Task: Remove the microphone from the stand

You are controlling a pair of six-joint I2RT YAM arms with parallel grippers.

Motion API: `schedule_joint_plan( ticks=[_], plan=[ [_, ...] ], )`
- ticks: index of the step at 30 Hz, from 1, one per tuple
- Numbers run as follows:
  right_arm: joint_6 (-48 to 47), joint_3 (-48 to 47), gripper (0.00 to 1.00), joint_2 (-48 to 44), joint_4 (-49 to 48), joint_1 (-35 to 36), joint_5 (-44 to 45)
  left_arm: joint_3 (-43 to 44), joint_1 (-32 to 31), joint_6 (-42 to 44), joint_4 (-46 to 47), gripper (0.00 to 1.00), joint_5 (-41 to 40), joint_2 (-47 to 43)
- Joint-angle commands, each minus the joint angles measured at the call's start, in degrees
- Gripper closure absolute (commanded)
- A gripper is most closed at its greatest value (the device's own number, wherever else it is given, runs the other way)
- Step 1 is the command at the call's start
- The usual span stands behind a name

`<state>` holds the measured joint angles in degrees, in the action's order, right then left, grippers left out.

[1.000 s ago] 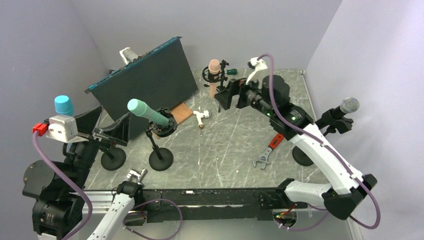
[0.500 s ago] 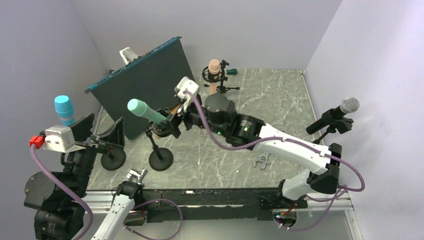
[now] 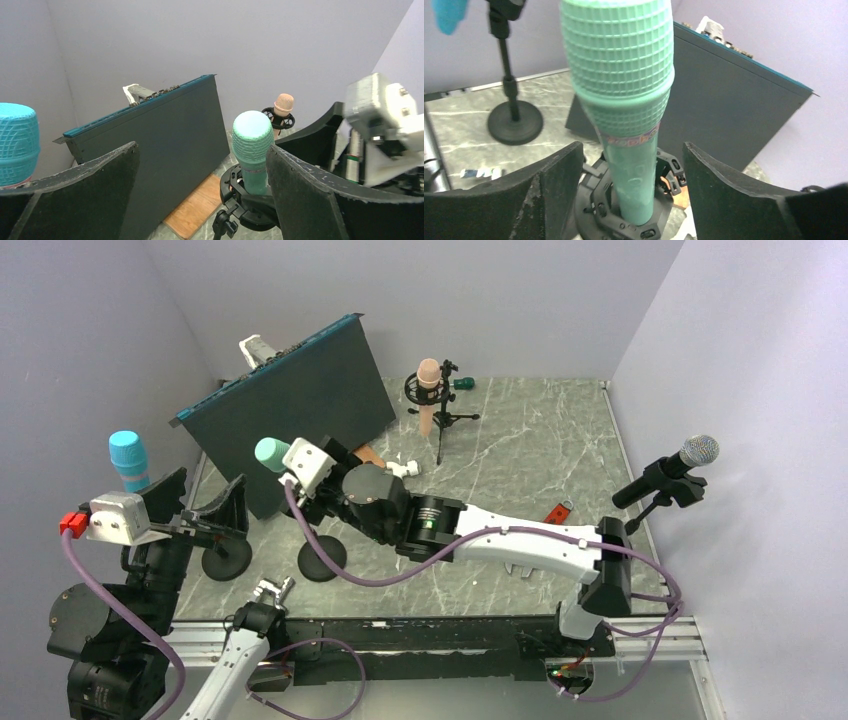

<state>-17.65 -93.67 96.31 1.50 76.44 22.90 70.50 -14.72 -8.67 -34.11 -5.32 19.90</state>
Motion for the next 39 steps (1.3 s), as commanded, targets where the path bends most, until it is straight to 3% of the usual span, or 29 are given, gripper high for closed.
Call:
schedule_joint_plan(
  ticks=[1,10,15,24,32,39],
  plan=[
    [-3.33,-4.71,0.30,2.21,-5.58,0.31,7.52,0.32,-0.26,0.49,1.47,0.01,-0.52,-0.08],
    [-8.22,-4.98,0.53,4.06,-10.36,2.55,11.45,1.02,-0.55,0.76,1.24,0.01,-0.59,0.23],
    [-10.71,-10.49,0.70,5.00,-9.05,3.16,11.67,0.85,-0.57,0.43,1.47,0.00,0.12,0.36],
    [-14.71,-32.90,0.72,7.22,-2.86,3.24,9.03,1.75,-0.57,-0.21,1.41,0.01,0.67,0.60],
    [-6.92,-16.10,0.89,-8.98,-11.03,0.54,8.21,1.25,-0.55,-0.64,1.19,0.01,0.94,0.68],
    [10.14,1.12,0.89,-22.98,-4.75,-15.39,5.24,0.74,-0.55,-1.01,1.35,0.01,2.16,1.19]
  ],
)
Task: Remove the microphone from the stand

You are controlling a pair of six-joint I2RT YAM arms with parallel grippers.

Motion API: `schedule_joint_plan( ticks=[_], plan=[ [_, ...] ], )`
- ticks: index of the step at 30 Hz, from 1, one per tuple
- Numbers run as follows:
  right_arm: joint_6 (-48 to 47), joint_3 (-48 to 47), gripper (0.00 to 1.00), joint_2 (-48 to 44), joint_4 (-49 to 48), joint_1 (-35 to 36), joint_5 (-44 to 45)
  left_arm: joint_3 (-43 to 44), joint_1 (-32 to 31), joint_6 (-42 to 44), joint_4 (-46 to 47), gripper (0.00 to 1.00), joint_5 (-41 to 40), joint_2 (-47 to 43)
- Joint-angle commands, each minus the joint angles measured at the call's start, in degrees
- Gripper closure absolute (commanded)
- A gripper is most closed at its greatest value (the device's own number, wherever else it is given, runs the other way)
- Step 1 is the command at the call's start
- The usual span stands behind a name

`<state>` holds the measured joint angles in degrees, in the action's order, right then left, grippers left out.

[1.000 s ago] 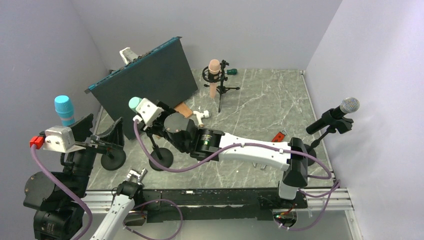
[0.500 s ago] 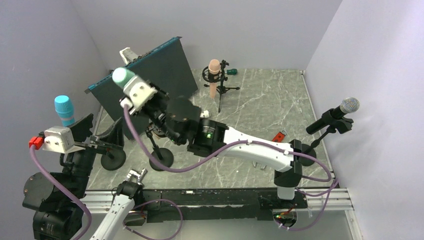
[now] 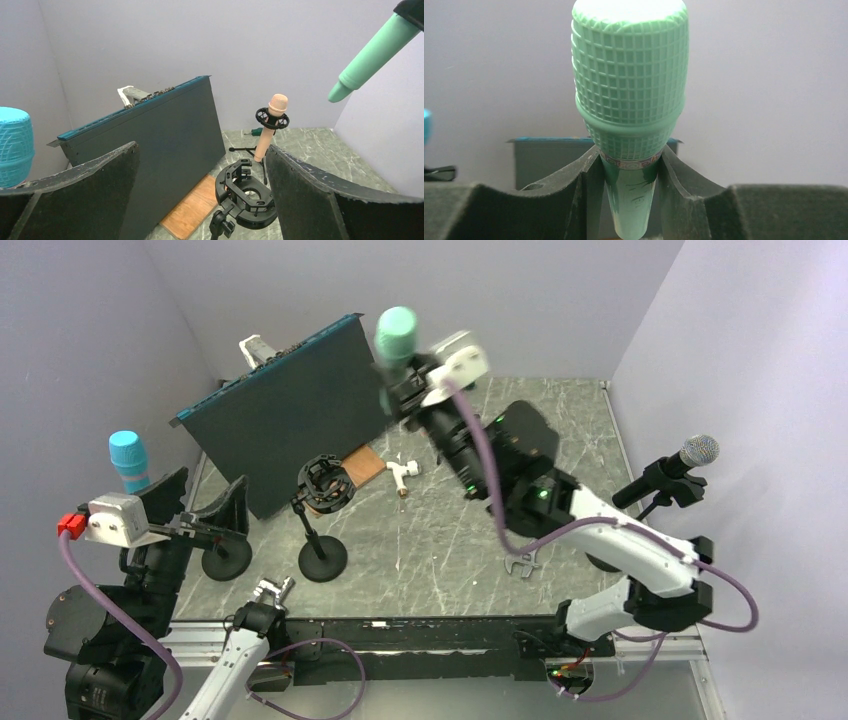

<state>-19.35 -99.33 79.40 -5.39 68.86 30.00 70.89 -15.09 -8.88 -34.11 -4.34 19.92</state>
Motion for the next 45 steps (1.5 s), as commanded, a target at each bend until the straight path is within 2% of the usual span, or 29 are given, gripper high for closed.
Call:
schedule_joint_plan(
  ticks=[1,6,11,14,20,24,29,34,39,45],
  plan=[
    [14.26,9.28,0.89,-7.72,3.64,-10.19,-2.75,0.35,-0.20,-0.76,1.16,0.00,1.23,1.25],
    [22.55,20.75,0.92,-13.07,12.80,-18.89,-3.46,0.20,-0.20,-0.74,0.79,0.00,1.40,1.46],
    [30.01,28.81,0.97,-12.15,24.27,-27.51,-6.82,-0.84,-0.20,-1.08,1.49,0.01,1.77,1.75],
    [31.01,28.99,1.00,-7.70,31.28,-31.05,-8.23,-1.57,-0.20,-1.89,2.16,0.01,2.80,2.10],
    [26.47,25.25,1.00,5.49,41.76,-31.78,7.12,-1.55,-0.20,-2.04,2.04,0.01,3.70,2.66],
    [24.93,20.12,1.00,16.69,48.22,-33.79,12.71,-1.26,-0.20,-1.97,1.54,0.01,3.44,2.46],
    [23.92,11.57,1.00,28.07,54.36,-41.11,2.36,0.19,-0.19,-1.30,0.27,0.01,3.16,2.78],
    [19.09,5.10,1.00,36.10,55.00,-44.36,-3.61,0.87,-0.20,-0.90,-0.31,0.01,3.08,2.76],
    [11.26,6.38,1.00,38.63,51.82,-44.70,-10.79,0.72,-0.20,-0.71,-0.69,0.01,2.98,2.86],
    [9.86,10.03,1.00,39.21,49.46,-45.06,-12.41,-0.05,-0.20,-0.52,-0.37,0.01,2.94,3.31]
  ],
)
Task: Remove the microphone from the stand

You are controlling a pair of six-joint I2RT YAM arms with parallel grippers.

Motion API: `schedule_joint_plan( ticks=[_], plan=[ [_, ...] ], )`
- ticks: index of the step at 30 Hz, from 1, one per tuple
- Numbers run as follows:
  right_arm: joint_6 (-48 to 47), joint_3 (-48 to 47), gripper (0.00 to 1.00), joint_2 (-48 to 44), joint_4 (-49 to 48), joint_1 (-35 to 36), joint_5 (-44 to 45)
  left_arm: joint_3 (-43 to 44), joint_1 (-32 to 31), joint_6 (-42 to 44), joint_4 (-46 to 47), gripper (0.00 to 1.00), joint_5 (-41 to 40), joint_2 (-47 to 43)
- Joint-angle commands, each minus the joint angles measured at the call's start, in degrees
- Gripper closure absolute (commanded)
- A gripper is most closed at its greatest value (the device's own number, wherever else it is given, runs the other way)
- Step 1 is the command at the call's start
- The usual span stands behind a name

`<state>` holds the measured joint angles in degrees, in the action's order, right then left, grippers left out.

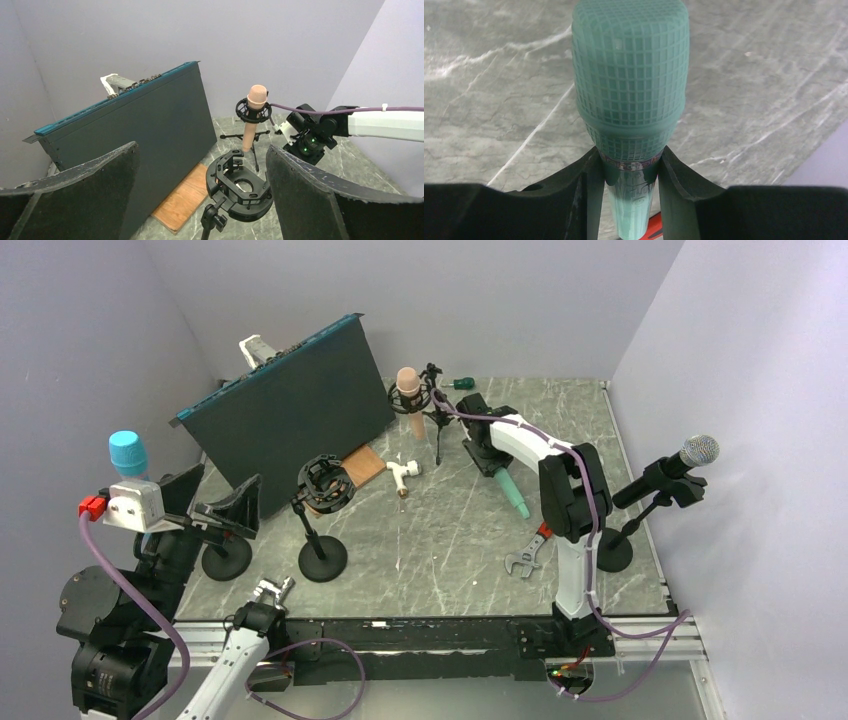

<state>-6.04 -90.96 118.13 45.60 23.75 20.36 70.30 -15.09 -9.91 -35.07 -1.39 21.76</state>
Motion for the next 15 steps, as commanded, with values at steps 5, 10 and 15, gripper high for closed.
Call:
schedule_joint_plan(
  ticks=[5,10,15],
  plan=[
    [-1.98,3.07,0.99,0.34,-3.37,-1.32,-5.53,0.42,-0.20,-0.15,0.78,0.01,0.86,2.39],
    [0.44,4.32,0.97,-0.72,-4.71,-4.11,-7.79,0.52,-0.15,-0.13,0.92,0.01,0.86,2.59],
    [1.25,4.85,0.93,-1.01,-4.50,-5.87,-8.62,0.10,-0.20,-0.67,1.34,0.01,0.86,2.84]
  ],
)
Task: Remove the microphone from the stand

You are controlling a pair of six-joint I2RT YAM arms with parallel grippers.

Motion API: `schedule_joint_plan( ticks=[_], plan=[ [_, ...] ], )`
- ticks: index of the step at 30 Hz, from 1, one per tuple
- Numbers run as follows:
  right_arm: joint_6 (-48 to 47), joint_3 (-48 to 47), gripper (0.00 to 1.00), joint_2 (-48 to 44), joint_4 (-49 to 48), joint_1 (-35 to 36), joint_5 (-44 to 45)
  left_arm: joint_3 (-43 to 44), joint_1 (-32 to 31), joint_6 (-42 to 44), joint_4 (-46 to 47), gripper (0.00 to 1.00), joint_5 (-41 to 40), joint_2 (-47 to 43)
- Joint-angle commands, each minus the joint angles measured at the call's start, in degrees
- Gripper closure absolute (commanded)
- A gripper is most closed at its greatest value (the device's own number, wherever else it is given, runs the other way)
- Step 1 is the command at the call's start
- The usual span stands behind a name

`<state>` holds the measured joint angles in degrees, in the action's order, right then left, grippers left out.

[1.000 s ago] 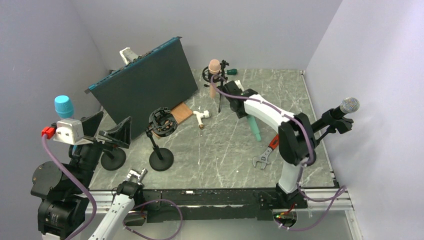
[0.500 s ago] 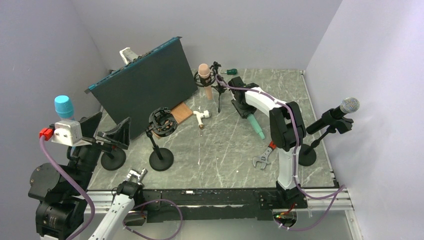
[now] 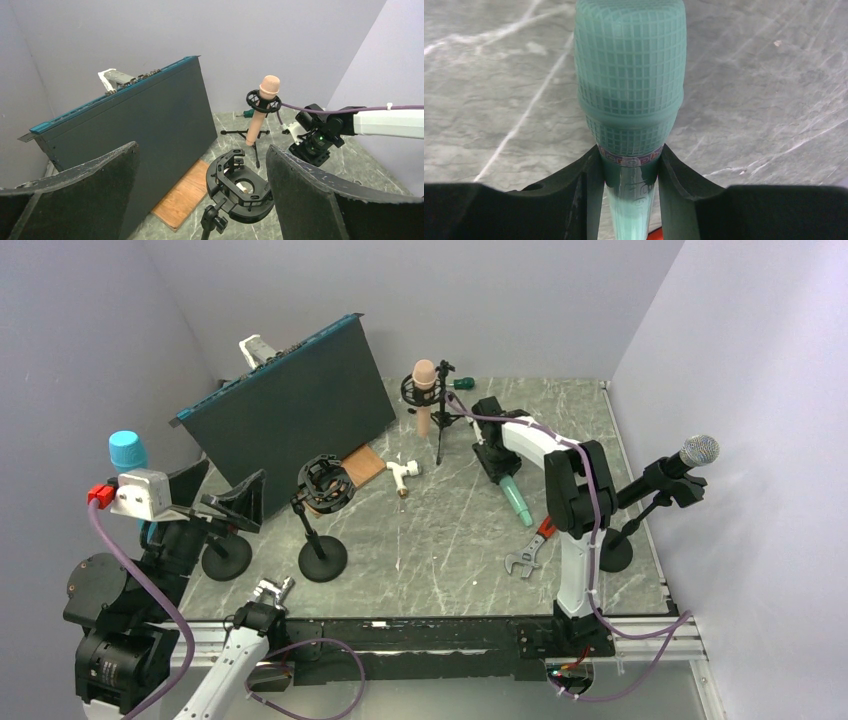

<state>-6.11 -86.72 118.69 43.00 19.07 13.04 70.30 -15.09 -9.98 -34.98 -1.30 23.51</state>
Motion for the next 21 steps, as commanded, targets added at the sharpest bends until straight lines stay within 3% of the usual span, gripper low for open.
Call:
schedule_joint_plan(
  ticks=[1,6,13,21],
  plan=[
    [1.28,0.79,0.92,-1.54,-1.83,-1.29,-1.36,-0.01,-0.20,-0.58,1.39,0.01,1.51,1.14],
    [1.36,2.39,0.77,-1.88,-2.10,-1.32,-1.93,-0.42,-0.20,-1.08,1.95,0.01,2.29,1.53],
    [1.73,3.67,0.48,-4.13,-3.37,-1.36,-3.72,-0.36,-0.20,-1.59,2.14,0.01,3.24,2.23],
    [3.01,2.91,0.32,-7.15,-3.06,-1.32,-4.01,-0.35,-0.20,-2.69,2.15,0.01,4.58,2.50]
  ],
)
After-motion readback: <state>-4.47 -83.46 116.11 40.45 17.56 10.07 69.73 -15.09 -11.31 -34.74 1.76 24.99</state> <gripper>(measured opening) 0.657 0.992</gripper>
